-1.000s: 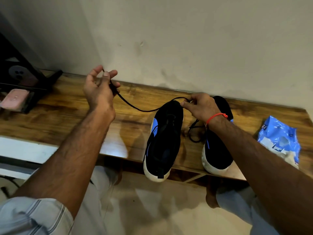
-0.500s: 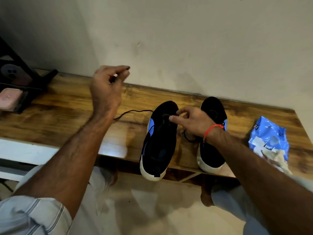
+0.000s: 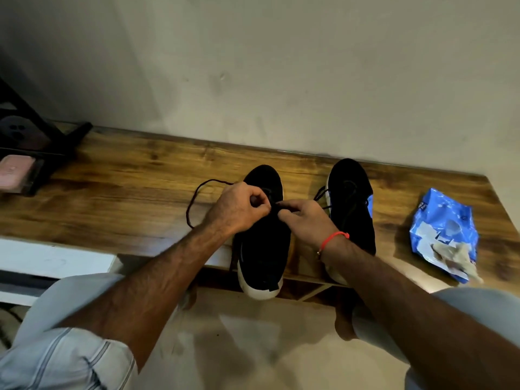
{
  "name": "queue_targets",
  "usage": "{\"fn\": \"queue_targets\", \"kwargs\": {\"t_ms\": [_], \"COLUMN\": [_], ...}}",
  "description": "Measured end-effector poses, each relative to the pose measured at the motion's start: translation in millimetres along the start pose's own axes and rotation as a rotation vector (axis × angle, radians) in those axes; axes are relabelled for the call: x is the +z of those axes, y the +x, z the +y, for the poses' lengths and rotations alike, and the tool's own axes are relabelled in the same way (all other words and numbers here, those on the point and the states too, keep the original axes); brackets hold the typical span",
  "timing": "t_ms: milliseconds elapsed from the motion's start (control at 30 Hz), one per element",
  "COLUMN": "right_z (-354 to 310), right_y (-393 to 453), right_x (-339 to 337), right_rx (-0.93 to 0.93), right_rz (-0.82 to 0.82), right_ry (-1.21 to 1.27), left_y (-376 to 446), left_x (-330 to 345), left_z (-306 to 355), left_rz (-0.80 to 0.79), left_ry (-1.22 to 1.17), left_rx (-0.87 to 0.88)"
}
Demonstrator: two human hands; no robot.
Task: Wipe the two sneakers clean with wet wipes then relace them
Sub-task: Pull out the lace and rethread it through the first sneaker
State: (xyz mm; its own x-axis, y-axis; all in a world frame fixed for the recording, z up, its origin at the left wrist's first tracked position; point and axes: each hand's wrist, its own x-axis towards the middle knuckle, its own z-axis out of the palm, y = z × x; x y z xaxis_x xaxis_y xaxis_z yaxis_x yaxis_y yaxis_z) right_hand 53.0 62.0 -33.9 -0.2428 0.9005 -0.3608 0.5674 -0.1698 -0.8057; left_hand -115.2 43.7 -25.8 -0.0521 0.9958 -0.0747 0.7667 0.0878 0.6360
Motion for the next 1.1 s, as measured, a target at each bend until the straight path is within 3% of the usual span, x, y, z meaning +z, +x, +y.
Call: {"fn": "queue_targets", "kwargs": {"t_ms": [133, 333, 600, 767, 933, 1100], "right_z": [10, 12, 9, 9, 7, 13], "right_y": [9, 8, 6, 5, 6, 11], "right_x": [1, -2, 0, -2, -7, 3], "right_rx": [0.058, 0.121, 0.118, 0.125, 0.178, 0.114], "right_rz": [-0.03, -0.104, -0.084, -0.104, -0.116, -0.01], "right_ry": [0.297, 0.519, 0.53, 0.545, 0.719, 0.545], "left_y": [0, 4, 5, 7, 8, 7], "left_x": [13, 24, 24, 28, 35, 42], "left_z": [-1, 2, -3, -7, -6, -4], "left_rz": [0.065, 0.148, 0.097, 0.073, 0.078, 0.077], "left_ry": [0.025, -0.074, -0.087, -0.251, -0.363, -0.608], "left_rx": [-0.096, -0.153, -0.123, -0.206, -0.311, -0.432]}}
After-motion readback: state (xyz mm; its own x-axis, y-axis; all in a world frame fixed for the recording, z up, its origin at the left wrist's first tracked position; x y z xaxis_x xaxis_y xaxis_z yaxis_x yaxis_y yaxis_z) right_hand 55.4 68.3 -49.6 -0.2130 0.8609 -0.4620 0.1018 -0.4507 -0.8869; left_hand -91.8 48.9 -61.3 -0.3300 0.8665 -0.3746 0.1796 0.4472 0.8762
